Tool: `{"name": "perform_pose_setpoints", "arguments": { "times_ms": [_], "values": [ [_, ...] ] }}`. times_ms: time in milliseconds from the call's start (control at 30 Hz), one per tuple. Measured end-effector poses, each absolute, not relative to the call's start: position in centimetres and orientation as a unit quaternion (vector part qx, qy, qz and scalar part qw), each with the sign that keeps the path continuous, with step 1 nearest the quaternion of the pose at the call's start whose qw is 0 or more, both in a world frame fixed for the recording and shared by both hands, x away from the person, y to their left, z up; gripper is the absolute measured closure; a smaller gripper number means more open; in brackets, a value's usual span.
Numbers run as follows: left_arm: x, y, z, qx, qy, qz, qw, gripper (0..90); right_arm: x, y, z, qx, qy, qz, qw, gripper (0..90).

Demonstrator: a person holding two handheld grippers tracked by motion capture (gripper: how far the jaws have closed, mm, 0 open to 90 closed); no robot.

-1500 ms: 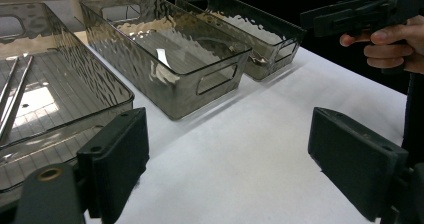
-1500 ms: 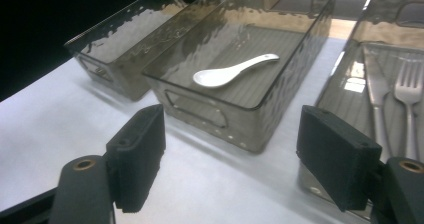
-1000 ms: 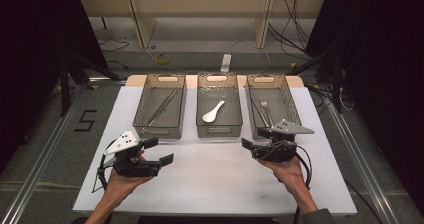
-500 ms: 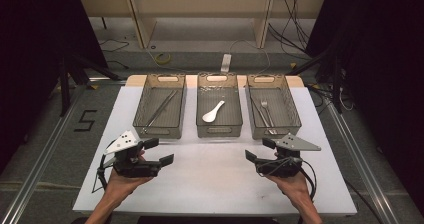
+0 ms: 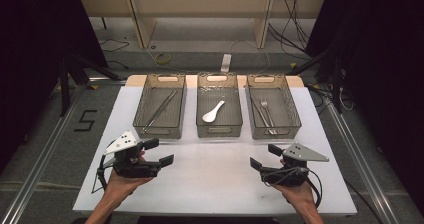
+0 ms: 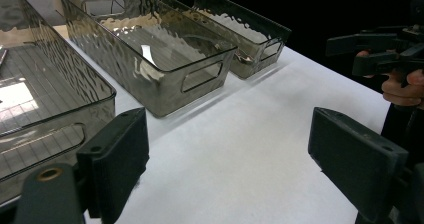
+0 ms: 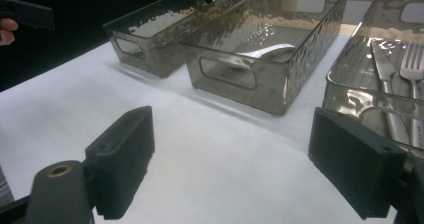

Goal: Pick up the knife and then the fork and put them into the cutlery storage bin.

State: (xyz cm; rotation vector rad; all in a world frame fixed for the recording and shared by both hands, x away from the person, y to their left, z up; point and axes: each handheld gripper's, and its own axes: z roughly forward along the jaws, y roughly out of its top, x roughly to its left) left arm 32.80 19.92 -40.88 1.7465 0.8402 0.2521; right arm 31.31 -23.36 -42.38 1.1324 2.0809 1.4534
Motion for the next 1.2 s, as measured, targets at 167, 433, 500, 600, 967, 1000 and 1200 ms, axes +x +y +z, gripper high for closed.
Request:
{"name": "perform_pose_setpoints", "arguments": {
  "times_ms": [167,433,500,600,967,1000,1200],
  "values": [
    [32.77,19.85,-40.93,0.743,0.356,0.104,0.558,16.0,31.06,-23.65,-42.68,0.406,0.736,0.510,0.184,19.0],
    [32.69,19.82,-40.96,0.744,0.354,0.104,0.556,16.0,30.52,-23.95,-43.00,0.410,0.735,0.508,0.182,19.0],
    [32.69,19.83,-40.95,0.745,0.353,0.104,0.557,15.9,30.40,-23.93,-43.03,0.411,0.736,0.507,0.181,19.0],
    [32.74,19.80,-40.96,0.745,0.353,0.105,0.556,16.0,30.32,-23.91,-43.13,0.409,0.737,0.506,0.181,19.0],
    [32.75,19.76,-40.94,0.746,0.352,0.105,0.555,15.9,30.37,-23.96,-43.19,0.408,0.738,0.503,0.186,19.0],
    [32.75,19.75,-40.94,0.746,0.352,0.105,0.556,16.0,30.37,-23.95,-43.19,0.408,0.739,0.503,0.186,19.0],
    [32.75,19.75,-40.94,0.746,0.352,0.105,0.556,15.9,30.38,-23.90,-43.19,0.407,0.740,0.500,0.190,19.0]
  ]
}}
